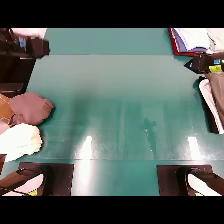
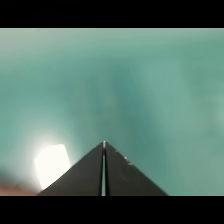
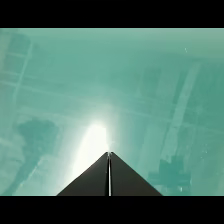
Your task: Fold the shirts.
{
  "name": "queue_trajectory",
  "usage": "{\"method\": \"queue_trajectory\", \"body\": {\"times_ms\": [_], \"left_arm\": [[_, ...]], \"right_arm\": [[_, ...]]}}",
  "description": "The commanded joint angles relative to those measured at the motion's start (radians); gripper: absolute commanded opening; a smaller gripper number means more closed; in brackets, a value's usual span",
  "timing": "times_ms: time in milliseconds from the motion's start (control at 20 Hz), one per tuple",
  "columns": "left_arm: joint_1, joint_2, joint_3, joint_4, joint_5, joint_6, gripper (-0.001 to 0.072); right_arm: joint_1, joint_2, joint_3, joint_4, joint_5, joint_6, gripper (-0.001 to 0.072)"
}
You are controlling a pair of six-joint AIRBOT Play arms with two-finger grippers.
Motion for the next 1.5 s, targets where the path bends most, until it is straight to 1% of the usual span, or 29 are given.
{"method": "queue_trajectory", "body": {"times_ms": [0,50,100,150,200,350,450,500,600,700,750,800,850,1000,1100,1250,1350,1450], "left_arm": [[0.001,0.001,-0.110,0.375,-0.118,-0.027,0.0024],[0.001,0.001,-0.172,0.401,-0.103,-0.028,0.0116],[0.001,0.000,-0.246,0.407,-0.072,-0.040,0.0438],[0.001,-0.002,-0.319,0.409,-0.035,-0.059,0.0554],[0.001,-0.004,-0.399,0.415,0.007,-0.078,0.0540],[0.008,-0.008,-0.597,0.468,0.135,-0.169,0.0540],[0.047,-0.024,-0.663,0.462,0.188,-0.251,0.0540],[0.072,-0.036,-0.673,0.456,0.194,-0.273,0.0540],[0.116,-0.046,-0.672,0.440,0.193,-0.281,0.0539],[0.132,-0.046,-0.665,0.435,0.176,-0.282,0.0537],[0.132,-0.046,-0.662,0.435,0.167,-0.284,0.0468],[0.132,-0.044,-0.657,0.435,0.161,-0.284,0.0191],[0.132,-0.037,-0.647,0.435,0.159,-0.283,0.0034],[0.132,0.002,-0.548,0.435,0.115,-0.280,0.0022],[0.124,0.085,-0.423,0.431,0.117,-0.275,0.0021],[0.055,0.223,-0.180,0.418,0.122,-0.270,0.0021],[-0.009,0.272,-0.029,0.344,0.121,-0.230,0.0021],[-0.079,0.283,0.086,0.229,0.113,-0.198,0.0020]], "right_arm": [[0.001,0.001,0.000,0.000,0.016,0.000,0.0021],[0.001,0.000,0.000,0.000,0.019,0.000,0.0021],[0.001,0.000,0.000,0.000,0.020,0.000,0.0021],[0.001,0.000,0.000,0.000,0.020,0.000,0.0021],[0.001,0.000,0.000,0.000,0.020,0.000,0.0021],[0.001,0.000,0.000,0.000,0.022,0.000,0.0021],[0.001,0.000,0.000,0.000,0.021,0.000,0.0021],[0.001,0.000,0.000,0.000,0.021,0.000,0.0021],[0.001,0.000,0.000,0.000,0.021,0.000,0.0021],[0.001,0.000,0.000,0.000,0.016,0.000,0.0021],[0.001,0.000,0.000,0.000,0.012,0.000,0.0021],[0.001,0.000,0.000,0.000,0.010,0.000,0.0021],[0.001,0.000,0.000,0.000,0.010,0.000,0.0021],[0.001,0.001,0.005,0.000,0.003,0.000,0.0020],[0.000,0.000,0.042,-0.001,0.012,0.000,0.0020],[0.000,0.000,0.156,-0.001,0.008,0.000,0.0021],[0.000,0.000,0.232,-0.001,-0.020,0.000,0.0020],[0.001,0.000,0.300,-0.001,-0.043,0.000,0.0020]]}}
